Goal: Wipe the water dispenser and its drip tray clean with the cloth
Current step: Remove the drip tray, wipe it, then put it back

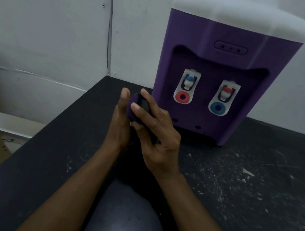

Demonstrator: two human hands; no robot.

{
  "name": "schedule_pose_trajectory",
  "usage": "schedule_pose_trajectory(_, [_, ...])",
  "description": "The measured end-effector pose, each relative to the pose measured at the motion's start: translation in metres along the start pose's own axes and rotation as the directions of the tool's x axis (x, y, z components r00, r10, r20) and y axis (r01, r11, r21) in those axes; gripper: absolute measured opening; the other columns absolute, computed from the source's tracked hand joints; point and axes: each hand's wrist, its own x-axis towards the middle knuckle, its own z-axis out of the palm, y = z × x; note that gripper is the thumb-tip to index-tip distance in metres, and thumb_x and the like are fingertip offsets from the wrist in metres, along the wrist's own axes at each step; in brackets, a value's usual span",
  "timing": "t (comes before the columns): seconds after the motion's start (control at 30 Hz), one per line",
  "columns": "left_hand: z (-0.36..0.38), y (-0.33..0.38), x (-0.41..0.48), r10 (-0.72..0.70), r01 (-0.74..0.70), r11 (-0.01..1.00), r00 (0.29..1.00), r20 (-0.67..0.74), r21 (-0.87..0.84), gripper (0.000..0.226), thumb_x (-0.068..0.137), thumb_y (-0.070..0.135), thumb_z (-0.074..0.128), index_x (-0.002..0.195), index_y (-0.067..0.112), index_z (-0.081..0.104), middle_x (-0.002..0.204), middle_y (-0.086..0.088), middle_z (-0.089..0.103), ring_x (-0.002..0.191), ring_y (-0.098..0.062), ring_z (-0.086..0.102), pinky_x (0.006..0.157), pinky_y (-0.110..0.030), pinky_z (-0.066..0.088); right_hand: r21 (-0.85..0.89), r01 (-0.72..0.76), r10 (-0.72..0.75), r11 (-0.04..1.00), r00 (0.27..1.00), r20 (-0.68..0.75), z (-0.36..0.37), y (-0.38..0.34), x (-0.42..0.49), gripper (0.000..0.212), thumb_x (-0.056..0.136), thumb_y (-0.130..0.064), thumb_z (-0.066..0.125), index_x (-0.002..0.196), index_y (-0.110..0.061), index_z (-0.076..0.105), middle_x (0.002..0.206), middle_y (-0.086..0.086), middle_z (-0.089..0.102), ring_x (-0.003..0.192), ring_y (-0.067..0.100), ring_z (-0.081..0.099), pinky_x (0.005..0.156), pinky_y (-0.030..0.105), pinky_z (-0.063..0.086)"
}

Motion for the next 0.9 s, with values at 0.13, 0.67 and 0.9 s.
schedule_pose_trajectory(0.13, [0.002,0.0,-0.003,0.068,-0.068,0.995,0.998,-0.002,0.079,0.071,0.082,0.089,0.036,0.068,0.026,0.066,0.066,-0.007,0.063,0.066,-0.028,0.063,0.068,-0.048,0.054,0.085,-0.122,0.132,0.989,0.984,-0.119,0.003,-0.012,0.002,0.029,0.099,-0.021,0.066,0.126,-0.012,0.068,0.137,0.006,0.066,0.127,0.015,0.063,0.11,0.03,0.042])
schedule_pose_trajectory(0.67, [0.004,0.006,-0.011,0.1,-0.1,0.993,0.995,-0.001,0.061,0.081,0.073,0.095,0.041,0.075,0.019,0.068,0.082,-0.041,0.056,0.075,-0.051,0.06,0.07,-0.073,0.047,0.224,-0.209,0.215,0.952,0.977,0.0,-0.008,-0.017,0.02,0.018,0.096,-0.009,0.068,0.111,0.0,0.071,0.108,0.005,0.072,0.104,0.018,0.07,0.091,0.029,0.055])
schedule_pose_trajectory(0.9, [0.001,0.012,-0.011,-0.049,0.049,0.998,0.999,-0.017,0.028,0.068,0.046,0.098,0.061,0.069,0.036,0.075,0.075,-0.008,0.071,0.073,-0.025,0.07,0.07,-0.043,0.058,0.208,-0.208,0.217,0.956,0.976,-0.02,0.0,-0.027,0.017,0.022,0.097,-0.014,0.067,0.116,-0.005,0.07,0.112,0.004,0.071,0.108,0.024,0.069,0.094,0.043,0.058])
